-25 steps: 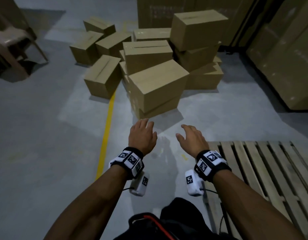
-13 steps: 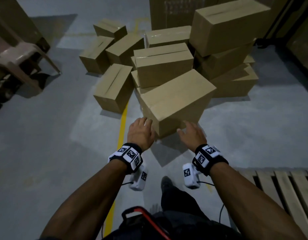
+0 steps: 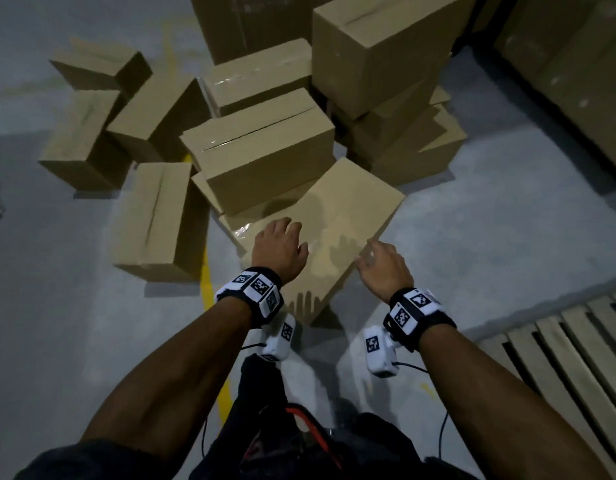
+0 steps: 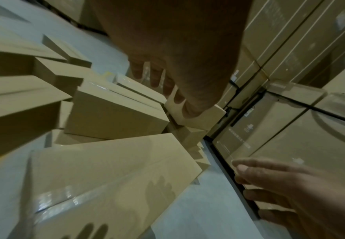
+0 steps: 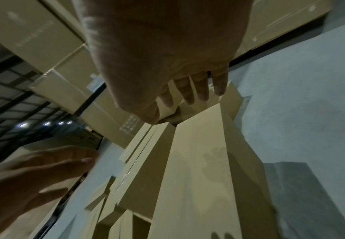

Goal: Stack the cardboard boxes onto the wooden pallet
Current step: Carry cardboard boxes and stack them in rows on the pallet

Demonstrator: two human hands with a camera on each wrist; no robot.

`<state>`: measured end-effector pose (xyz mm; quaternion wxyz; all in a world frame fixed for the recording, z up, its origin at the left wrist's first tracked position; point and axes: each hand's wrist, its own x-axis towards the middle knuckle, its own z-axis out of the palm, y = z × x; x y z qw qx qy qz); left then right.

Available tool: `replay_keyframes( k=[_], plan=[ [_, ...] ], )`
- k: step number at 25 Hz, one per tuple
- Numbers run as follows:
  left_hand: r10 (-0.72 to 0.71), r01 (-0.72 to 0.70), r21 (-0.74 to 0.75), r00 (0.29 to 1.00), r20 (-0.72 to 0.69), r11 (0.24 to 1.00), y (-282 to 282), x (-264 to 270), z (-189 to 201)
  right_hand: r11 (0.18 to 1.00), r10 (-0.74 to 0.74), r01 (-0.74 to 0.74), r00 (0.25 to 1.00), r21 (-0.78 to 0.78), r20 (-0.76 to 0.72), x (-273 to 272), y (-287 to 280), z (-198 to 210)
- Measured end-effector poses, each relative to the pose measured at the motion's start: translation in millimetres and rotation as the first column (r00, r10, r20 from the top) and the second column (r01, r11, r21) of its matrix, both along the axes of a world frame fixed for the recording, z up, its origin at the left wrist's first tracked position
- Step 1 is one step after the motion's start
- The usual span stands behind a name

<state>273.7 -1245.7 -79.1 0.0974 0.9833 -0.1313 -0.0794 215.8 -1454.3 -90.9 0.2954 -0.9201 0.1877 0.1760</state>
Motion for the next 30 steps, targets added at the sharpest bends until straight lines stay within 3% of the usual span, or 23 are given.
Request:
replay_keyframes(
  k=[4, 8, 13, 19, 23, 26, 30],
  plan=[
    [-0.1, 0.088, -0.067, 0.972, -0.211, 0.994, 3.5, 97.8, -43.2, 0.96, -0.263, 0.268, 0.962, 0.082, -0.072, 47.3, 12.0, -32.6],
    [-0.118, 0.084, -0.1, 0.903, -0.412, 0.991, 13.1, 174.0, -92.7, 0.834, -0.49, 0.522, 0.849, 0.177, -0.197, 77.1, 22.5, -74.5],
    [-0.151, 0.101, -0.125, 0.848, -0.508, 0.987, 4.4, 230.5, -161.3, 0.718, -0.615, 0.663, 0.747, 0.211, -0.254, 108.8, 24.5, -138.9],
    [-0.201, 0.185, -0.09, 0.769, -0.606, 0.979, -7.9, 263.0, -218.8, 0.601, -0.703, 0.74, 0.669, 0.302, -0.242, 138.7, 21.9, -195.0],
    [-0.237, 0.116, -0.222, 0.715, -0.658, 0.968, -14.6, 268.3, -241.6, 0.579, -0.735, 0.755, 0.647, 0.308, -0.204, 139.5, 23.7, -221.9],
    [-0.226, 0.055, -0.273, 0.728, -0.647, 0.961, -17.0, 260.7, -244.3, 0.526, -0.768, 0.787, 0.602, 0.324, -0.216, 134.7, 28.3, -232.5],
    [-0.188, 0.041, -0.245, 0.763, -0.619, 0.969, -20.5, 252.9, -235.3, 0.514, -0.785, 0.788, 0.592, 0.339, -0.184, 131.7, 31.7, -233.0]
  ],
)
